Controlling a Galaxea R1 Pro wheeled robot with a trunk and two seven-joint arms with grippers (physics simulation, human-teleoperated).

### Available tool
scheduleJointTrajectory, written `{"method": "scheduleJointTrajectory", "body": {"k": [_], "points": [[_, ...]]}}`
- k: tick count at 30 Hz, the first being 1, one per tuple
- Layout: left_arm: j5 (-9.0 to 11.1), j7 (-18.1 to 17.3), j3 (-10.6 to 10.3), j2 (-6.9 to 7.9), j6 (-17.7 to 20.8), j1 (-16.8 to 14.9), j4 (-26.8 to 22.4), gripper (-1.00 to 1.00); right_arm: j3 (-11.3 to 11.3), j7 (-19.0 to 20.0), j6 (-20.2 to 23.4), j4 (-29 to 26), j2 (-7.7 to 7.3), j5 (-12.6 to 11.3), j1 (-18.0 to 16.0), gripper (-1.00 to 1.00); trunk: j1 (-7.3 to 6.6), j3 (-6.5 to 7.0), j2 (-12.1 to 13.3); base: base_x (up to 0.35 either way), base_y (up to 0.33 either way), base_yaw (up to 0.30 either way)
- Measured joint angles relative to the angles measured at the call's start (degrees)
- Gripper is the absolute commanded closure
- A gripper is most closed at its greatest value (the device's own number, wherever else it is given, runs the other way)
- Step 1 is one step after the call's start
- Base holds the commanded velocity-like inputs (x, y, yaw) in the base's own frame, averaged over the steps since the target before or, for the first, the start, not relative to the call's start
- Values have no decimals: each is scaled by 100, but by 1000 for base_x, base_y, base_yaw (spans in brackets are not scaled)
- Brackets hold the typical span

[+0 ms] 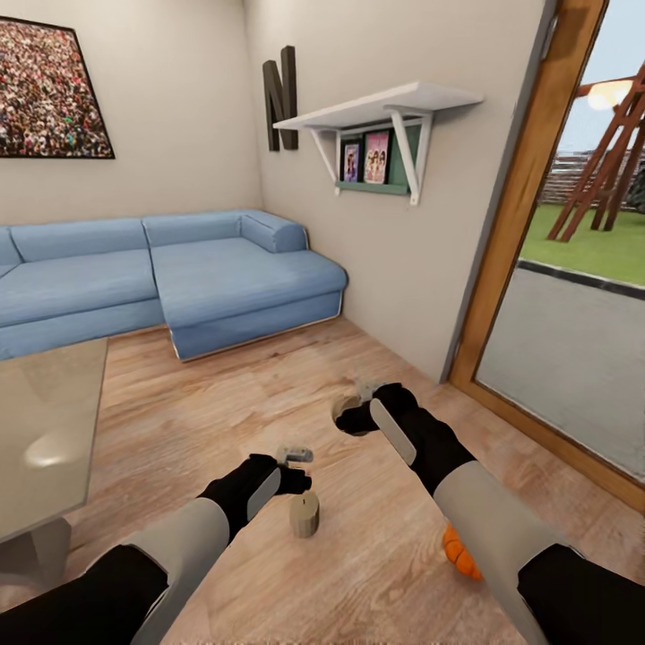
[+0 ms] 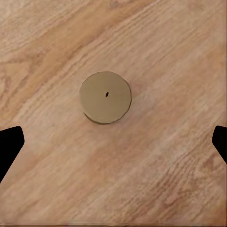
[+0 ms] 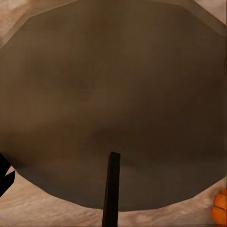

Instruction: Place each of the two pumpkins and all three candles from the living room inside a cabinet in the living room (use any cabinet), then make sure every cabinet is closed, and position the cauldron so it is next to a table in the living room.

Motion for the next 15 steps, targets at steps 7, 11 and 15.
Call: {"method": "scheduleJointTrajectory", "body": {"k": [7, 11, 15], "points": [[-10, 4, 4, 0, 533, 0, -137, -100, 8, -316, -7, 20, 2, -13, 0, 100, 18, -219, -10, 0, 0, -5], [-10, 45, 0, 0, 738, 0, -239, -100, 12, -408, -1, 30, 2, -12, 0, 100, 28, -345, -15, 0, 0, 0], [-6, 64, 7, 0, 778, 0, -212, -100, 22, -430, 1, 38, 9, -20, 0, 100, 39, -470, -20, 0, 0, 0]]}}
